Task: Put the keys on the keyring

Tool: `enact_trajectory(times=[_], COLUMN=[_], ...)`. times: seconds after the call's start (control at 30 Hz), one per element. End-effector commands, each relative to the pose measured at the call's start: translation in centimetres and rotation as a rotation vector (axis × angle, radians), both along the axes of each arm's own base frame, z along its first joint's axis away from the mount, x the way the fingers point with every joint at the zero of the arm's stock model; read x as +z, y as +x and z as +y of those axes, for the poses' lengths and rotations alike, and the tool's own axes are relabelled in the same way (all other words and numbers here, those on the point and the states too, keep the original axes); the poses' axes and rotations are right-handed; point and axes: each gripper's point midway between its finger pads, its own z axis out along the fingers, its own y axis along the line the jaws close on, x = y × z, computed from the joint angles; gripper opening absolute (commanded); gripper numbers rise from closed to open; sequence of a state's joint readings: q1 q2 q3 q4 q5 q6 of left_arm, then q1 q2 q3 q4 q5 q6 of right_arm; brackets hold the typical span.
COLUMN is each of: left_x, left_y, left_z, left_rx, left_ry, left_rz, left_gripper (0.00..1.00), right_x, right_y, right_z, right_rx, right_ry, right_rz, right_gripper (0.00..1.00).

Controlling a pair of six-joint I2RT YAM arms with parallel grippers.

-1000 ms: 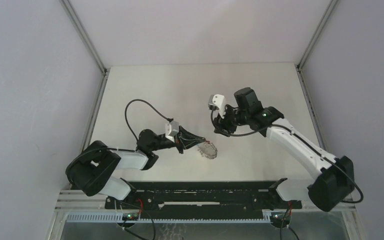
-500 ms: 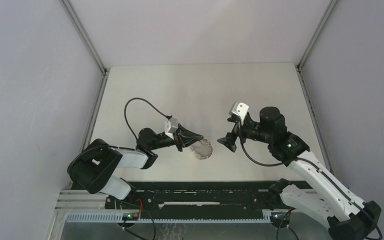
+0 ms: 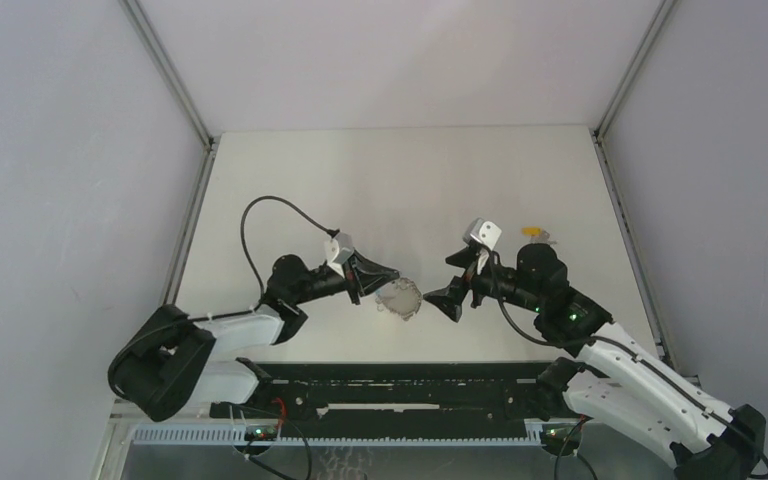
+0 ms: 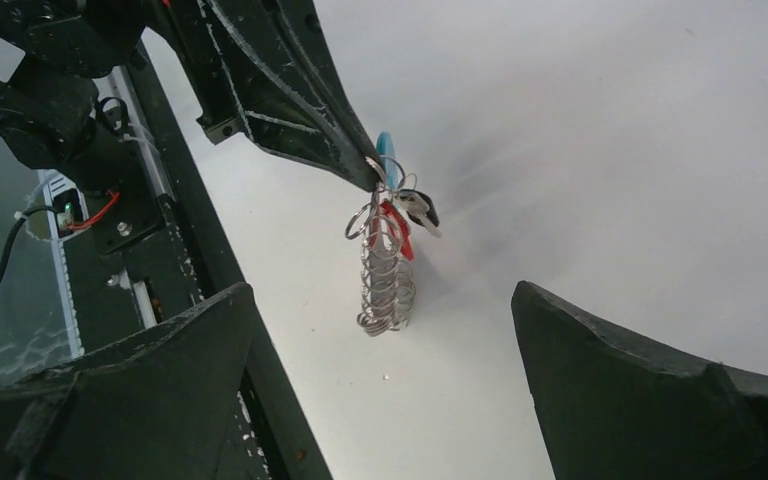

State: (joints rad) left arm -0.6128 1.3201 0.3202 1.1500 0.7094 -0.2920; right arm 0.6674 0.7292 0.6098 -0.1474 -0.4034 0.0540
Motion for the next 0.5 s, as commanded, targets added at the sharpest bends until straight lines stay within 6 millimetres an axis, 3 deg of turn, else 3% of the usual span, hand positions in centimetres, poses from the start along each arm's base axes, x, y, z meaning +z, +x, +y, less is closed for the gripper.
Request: enact_trajectory(times=[0.0,0.23,0.47], left_x=[-0.7,-2.3,-3.1], left_y=[0.8,0.9,2.3], left_z=[1.5,5.4,6.6], left_rx=[0.112,0.302,0.398], left_ry=[0.065,0.247,0.351], left_rz=[0.037,0.135,0.195], left_gripper=[0.00,0.00,0.00], right_x=[1.6,1.7,1.9], right_y=[0.4,1.1,2.6], right_z=[0.2,-1.2,-5.0], right_rx=[-0.072,-0.193,-0.423], right_ry=[0.046,0.087,0.105], right_rz=[-0.025,-0.042,-0.035], right_gripper=[1.00,1.00,1.00])
